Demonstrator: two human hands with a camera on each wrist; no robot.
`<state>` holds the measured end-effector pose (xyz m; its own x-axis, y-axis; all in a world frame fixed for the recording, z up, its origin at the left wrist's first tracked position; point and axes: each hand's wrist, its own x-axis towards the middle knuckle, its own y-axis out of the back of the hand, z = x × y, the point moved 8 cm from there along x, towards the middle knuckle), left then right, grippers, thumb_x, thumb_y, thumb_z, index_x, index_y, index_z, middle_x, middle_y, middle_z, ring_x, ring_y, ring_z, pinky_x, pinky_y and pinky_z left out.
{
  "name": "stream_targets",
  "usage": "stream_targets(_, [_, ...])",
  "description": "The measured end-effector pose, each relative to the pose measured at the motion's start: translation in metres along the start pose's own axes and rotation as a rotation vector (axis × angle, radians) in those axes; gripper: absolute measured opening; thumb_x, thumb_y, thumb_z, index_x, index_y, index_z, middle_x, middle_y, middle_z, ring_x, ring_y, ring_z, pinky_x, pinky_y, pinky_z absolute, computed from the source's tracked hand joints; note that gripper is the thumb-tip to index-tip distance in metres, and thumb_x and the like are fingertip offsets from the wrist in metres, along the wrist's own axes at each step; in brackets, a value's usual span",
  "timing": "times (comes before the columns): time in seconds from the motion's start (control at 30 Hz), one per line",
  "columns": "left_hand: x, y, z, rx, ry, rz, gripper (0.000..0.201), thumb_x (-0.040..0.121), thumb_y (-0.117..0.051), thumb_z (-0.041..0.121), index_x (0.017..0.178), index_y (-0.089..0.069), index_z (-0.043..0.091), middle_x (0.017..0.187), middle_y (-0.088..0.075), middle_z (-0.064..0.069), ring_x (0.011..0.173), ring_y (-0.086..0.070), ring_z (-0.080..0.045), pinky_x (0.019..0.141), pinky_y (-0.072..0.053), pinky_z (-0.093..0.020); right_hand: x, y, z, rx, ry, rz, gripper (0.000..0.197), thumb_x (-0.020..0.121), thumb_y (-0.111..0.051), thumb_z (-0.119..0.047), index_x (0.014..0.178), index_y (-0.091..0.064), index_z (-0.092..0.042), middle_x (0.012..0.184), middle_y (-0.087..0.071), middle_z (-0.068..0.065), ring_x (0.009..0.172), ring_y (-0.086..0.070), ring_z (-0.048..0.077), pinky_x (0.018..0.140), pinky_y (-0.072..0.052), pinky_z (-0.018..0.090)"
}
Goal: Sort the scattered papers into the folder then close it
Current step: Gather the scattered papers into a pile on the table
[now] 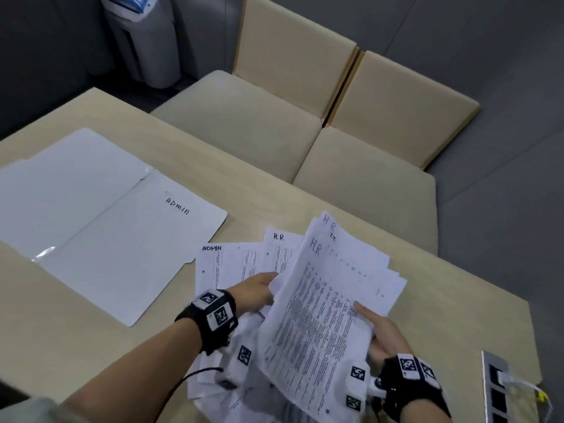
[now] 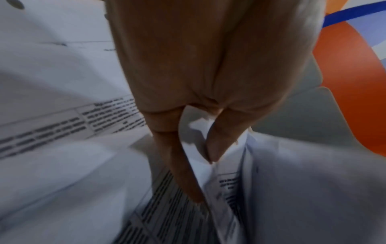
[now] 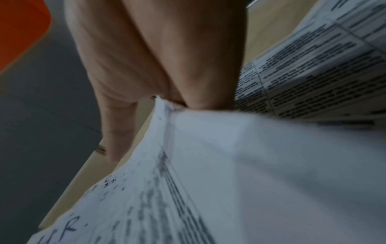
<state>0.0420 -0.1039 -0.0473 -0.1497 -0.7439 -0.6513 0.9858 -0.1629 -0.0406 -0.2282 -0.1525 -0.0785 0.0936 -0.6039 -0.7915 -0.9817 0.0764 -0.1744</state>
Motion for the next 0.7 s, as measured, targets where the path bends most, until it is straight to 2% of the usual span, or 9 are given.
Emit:
stream_targets(0.07, [0.002,-0.007,0.001,0.168,-0.034,-0.031,0.027,0.095,-0.048,0.009,0.116,-0.065,0.008,0.098,-0.069,-0.003,0.074,-0.062,-0.012,0.056,-0.046,-0.019,0.0,0.005,-0.006,-0.055,0.064,0.082,0.062,0.067,-0.083,-0.009,0.125,-0.066,0.004,0.122,-0.07,0.029,0.113,-0.068,0.046,0.1,-0.046,0.069])
stream_targets(0.13, [0.004,0.003,0.005,0.346,-0.081,0.123,0.019,0.095,-0.053,0.022,0.098,-0.064,0.007,0.087,-0.062,-0.001,0.073,-0.056,-0.015,0.058,-0.042,-0.021,-0.004,0.011,-0.013,-0.106,0.124,0.114,0.053,0.073,-0.08,-0.005,0.124,-0.067,0.004,0.119,-0.073,0.026,0.108,-0.071,0.043,0.097,-0.051,0.064])
stream_targets(0.2, [0.002,0.033,0.003,0.465,-0.063,0.481,0.021,0.091,-0.058,0.029,0.103,-0.061,0.012,0.099,-0.061,-0.003,0.09,-0.059,-0.02,0.074,-0.049,-0.028,-0.012,0.016,-0.021,-0.132,0.167,0.106,0.04,0.083,-0.072,0.002,0.123,-0.067,0.003,0.117,-0.074,0.023,0.105,-0.073,0.039,0.092,-0.056,0.055])
stream_targets(0.27, [-0.015,0.062,-0.003,0.406,-0.017,0.83,0.03,0.087,-0.062,0.025,0.113,-0.058,0.01,0.114,-0.059,-0.008,0.104,-0.059,-0.027,0.089,-0.05,-0.041,-0.022,0.02,-0.027,-0.119,0.2,0.08,0.037,0.087,-0.066,0.006,0.123,-0.066,0.001,0.116,-0.075,0.021,0.108,-0.072,0.038,0.099,-0.053,0.054])
stream_targets(0.3, [-0.025,0.07,-0.009,0.377,0.01,0.929,0.033,0.086,-0.064,0.022,0.114,-0.057,0.007,0.117,-0.058,-0.012,0.109,-0.057,-0.031,0.091,-0.048,-0.044,-0.025,0.022,-0.029,-0.11,0.209,0.074,0.036,0.086,-0.066,0.006,0.121,-0.066,0.002,0.114,-0.076,0.021,0.108,-0.071,0.038,0.101,-0.051,0.054])
stream_targets(0.37, [-0.038,0.076,-0.024,0.379,0.108,1.016,0.042,0.084,-0.067,0.022,0.117,-0.052,0.001,0.122,-0.053,-0.018,0.114,-0.051,-0.037,0.092,-0.045,-0.048,-0.028,0.028,-0.03,-0.1,0.229,0.064,0.034,0.076,-0.073,0.002,0.109,-0.068,0.003,0.098,-0.078,0.019,0.095,-0.074,0.037,0.091,-0.056,0.05])
stream_targets(0.43, [-0.046,0.072,-0.038,0.402,0.211,1.004,0.051,0.084,-0.069,0.027,0.119,-0.048,-0.003,0.124,-0.05,-0.021,0.115,-0.048,-0.038,0.09,-0.044,-0.049,-0.026,0.03,-0.026,-0.095,0.211,0.064,0.043,0.062,-0.081,-0.007,0.101,-0.067,0.002,0.084,-0.074,0.018,0.078,-0.072,0.036,0.076,-0.059,0.045])
stream_targets(0.57, [-0.035,0.057,-0.037,0.389,0.103,0.853,0.046,0.093,-0.057,0.027,0.125,-0.048,-0.004,0.129,-0.047,-0.022,0.115,-0.051,-0.036,0.095,-0.044,-0.042,-0.015,0.013,-0.015,-0.112,0.133,0.043,0.056,0.057,-0.084,-0.011,0.108,-0.066,0.002,0.102,-0.07,0.026,0.086,-0.071,0.039,0.079,-0.058,0.048])
stream_targets(0.7, [-0.013,0.03,-0.023,0.303,-0.02,0.568,0.037,0.099,-0.049,0.031,0.125,-0.048,0.005,0.121,-0.059,-0.014,0.105,-0.063,-0.032,0.091,-0.054,-0.044,-0.009,-0.025,-0.008,-0.181,0.125,0.035,0.048,0.08,-0.074,0.001,0.126,-0.063,0.004,0.118,-0.072,0.027,0.1,-0.073,0.039,0.078,-0.061,0.045])
